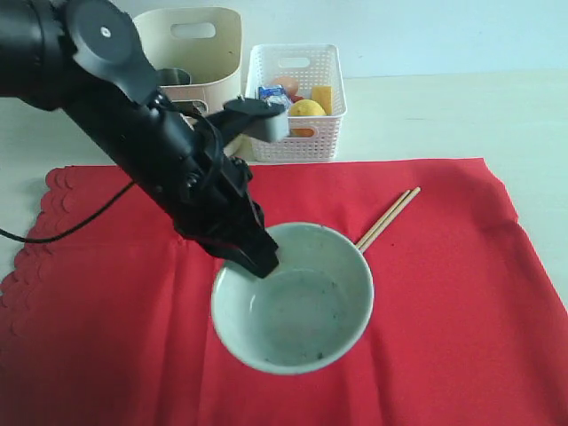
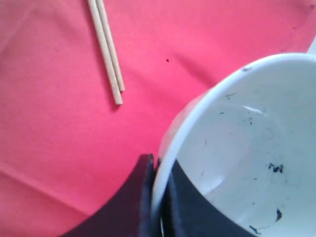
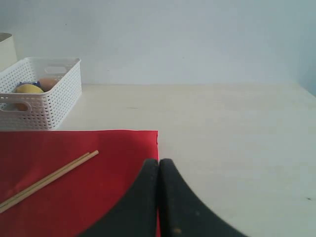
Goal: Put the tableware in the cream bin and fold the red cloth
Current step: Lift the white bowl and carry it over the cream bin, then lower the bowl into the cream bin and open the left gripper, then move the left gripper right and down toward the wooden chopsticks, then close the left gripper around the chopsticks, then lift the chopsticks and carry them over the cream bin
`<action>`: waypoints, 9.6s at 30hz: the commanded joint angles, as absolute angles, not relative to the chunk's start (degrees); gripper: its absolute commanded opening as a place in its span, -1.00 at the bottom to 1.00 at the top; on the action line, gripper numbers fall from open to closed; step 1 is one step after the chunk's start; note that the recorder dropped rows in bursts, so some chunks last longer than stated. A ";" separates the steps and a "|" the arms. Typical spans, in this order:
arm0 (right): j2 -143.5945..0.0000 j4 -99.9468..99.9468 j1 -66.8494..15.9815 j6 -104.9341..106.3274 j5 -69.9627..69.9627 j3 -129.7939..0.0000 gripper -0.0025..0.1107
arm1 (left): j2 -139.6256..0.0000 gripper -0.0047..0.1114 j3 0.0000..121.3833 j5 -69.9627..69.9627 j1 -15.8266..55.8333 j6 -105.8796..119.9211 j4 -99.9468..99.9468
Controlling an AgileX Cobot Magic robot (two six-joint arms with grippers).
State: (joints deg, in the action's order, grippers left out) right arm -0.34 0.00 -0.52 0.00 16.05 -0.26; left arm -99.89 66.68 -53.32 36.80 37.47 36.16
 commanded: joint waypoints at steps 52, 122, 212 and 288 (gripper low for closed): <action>0.00 0.00 -0.32 0.00 15.32 0.00 -0.96 | -121.84 -0.92 102.95 -17.90 11.38 30.87 29.37; 0.00 0.00 -0.32 0.00 15.32 0.00 -0.96 | -108.00 0.26 106.68 -68.15 19.79 19.04 30.04; 0.00 0.00 -0.32 0.00 15.32 0.00 -0.96 | -134.64 0.01 106.68 -54.63 53.08 -3.86 -1.19; 0.00 0.00 -0.32 0.00 15.32 0.00 -0.96 | -106.02 -0.92 106.68 -63.53 36.87 -3.23 -18.96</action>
